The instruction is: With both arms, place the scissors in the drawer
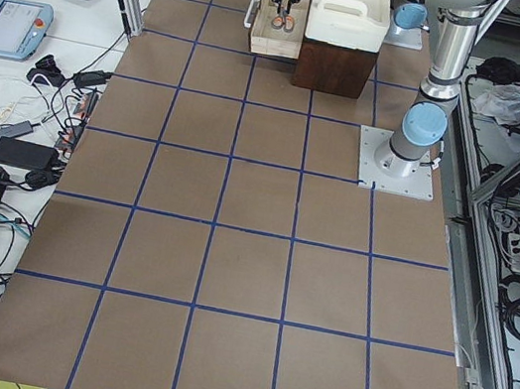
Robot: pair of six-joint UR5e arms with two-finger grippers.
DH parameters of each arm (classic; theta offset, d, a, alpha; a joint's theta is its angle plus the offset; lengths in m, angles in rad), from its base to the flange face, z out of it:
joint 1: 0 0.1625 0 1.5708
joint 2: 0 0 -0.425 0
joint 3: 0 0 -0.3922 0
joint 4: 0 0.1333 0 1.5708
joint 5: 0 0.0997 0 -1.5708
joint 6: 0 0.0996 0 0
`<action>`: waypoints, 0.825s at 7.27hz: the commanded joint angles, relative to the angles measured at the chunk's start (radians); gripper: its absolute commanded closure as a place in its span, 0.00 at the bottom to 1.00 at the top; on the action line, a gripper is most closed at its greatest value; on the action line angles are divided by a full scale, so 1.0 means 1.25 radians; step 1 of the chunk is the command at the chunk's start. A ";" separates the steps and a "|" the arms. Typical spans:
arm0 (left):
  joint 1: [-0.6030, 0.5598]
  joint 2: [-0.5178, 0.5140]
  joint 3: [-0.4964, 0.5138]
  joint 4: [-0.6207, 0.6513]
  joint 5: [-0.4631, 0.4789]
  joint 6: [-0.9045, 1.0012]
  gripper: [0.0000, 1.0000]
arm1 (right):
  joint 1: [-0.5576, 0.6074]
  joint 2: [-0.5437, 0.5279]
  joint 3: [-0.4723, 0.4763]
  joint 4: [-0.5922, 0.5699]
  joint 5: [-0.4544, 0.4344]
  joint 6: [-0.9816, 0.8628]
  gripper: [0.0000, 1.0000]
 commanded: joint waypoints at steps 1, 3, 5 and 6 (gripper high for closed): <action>-0.011 -0.018 0.000 0.031 0.000 -0.011 0.76 | -0.001 -0.002 0.001 -0.001 0.003 0.002 0.00; -0.030 -0.035 -0.002 0.035 0.000 -0.038 0.76 | 0.001 -0.015 0.001 0.007 0.003 -0.006 0.00; -0.034 -0.042 -0.004 0.035 0.001 -0.037 0.76 | 0.003 -0.024 0.017 0.010 0.004 -0.006 0.00; -0.034 -0.042 -0.019 0.037 0.001 -0.041 0.76 | 0.004 -0.025 0.023 0.005 0.004 -0.006 0.00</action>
